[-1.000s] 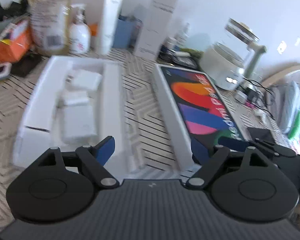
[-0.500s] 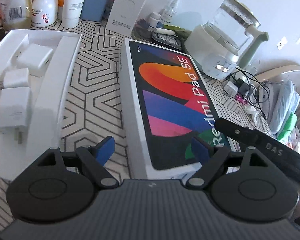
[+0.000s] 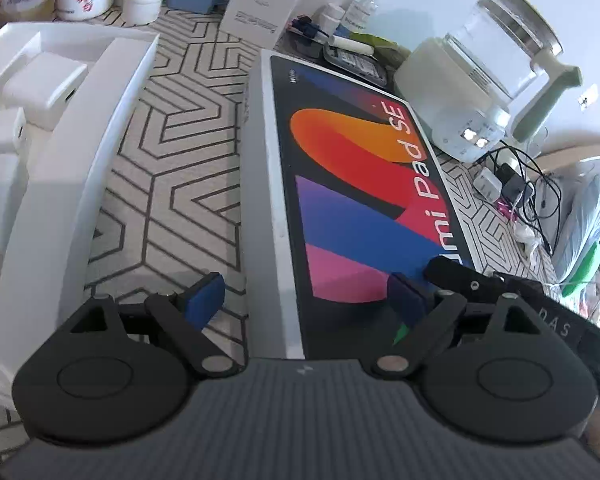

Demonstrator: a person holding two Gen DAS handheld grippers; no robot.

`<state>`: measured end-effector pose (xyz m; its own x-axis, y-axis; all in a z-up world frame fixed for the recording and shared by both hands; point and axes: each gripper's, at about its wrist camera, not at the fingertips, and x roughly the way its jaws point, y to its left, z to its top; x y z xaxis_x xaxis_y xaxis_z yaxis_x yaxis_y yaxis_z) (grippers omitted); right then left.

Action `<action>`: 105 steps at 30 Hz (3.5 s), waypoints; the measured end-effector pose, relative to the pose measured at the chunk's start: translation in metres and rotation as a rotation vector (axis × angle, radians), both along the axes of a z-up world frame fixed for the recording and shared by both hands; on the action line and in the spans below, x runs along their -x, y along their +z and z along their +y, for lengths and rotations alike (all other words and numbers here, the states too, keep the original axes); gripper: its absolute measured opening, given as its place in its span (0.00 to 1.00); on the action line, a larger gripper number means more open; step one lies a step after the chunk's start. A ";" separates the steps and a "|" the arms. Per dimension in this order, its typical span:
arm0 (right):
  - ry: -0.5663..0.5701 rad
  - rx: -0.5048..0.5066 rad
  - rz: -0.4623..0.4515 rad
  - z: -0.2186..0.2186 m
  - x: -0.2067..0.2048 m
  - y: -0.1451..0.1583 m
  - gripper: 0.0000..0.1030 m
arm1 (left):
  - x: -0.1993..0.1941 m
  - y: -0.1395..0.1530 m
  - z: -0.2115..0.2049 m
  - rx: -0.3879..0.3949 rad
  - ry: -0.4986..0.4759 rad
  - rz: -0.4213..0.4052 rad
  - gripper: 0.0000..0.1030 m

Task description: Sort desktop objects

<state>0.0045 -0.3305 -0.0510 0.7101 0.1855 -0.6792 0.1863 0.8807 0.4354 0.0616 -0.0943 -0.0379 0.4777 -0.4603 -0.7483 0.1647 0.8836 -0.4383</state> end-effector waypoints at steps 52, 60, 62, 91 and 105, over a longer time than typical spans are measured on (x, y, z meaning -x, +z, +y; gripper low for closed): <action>0.221 -0.353 -0.030 0.134 -0.008 0.010 0.83 | 0.076 0.077 0.133 -0.217 0.085 -0.438 0.86; 0.264 -0.256 -0.040 0.181 -0.012 0.027 0.83 | 0.070 0.068 0.178 -0.194 0.159 -0.409 0.86; 0.285 -0.238 -0.047 0.191 -0.014 0.031 0.83 | 0.067 0.067 0.190 -0.176 0.172 -0.404 0.86; 0.332 -0.167 -0.062 0.219 -0.013 0.040 0.82 | 0.062 0.044 0.222 -0.148 0.154 -0.347 0.86; 0.327 -0.170 -0.014 0.203 -0.053 0.041 0.82 | 0.025 0.046 0.252 -0.037 0.146 -0.216 0.86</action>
<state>0.0572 -0.1276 -0.0100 0.6036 0.5137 -0.6097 -0.1001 0.8075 0.5813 0.0361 0.1576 0.0077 0.6876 -0.3492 -0.6365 0.1206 0.9195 -0.3741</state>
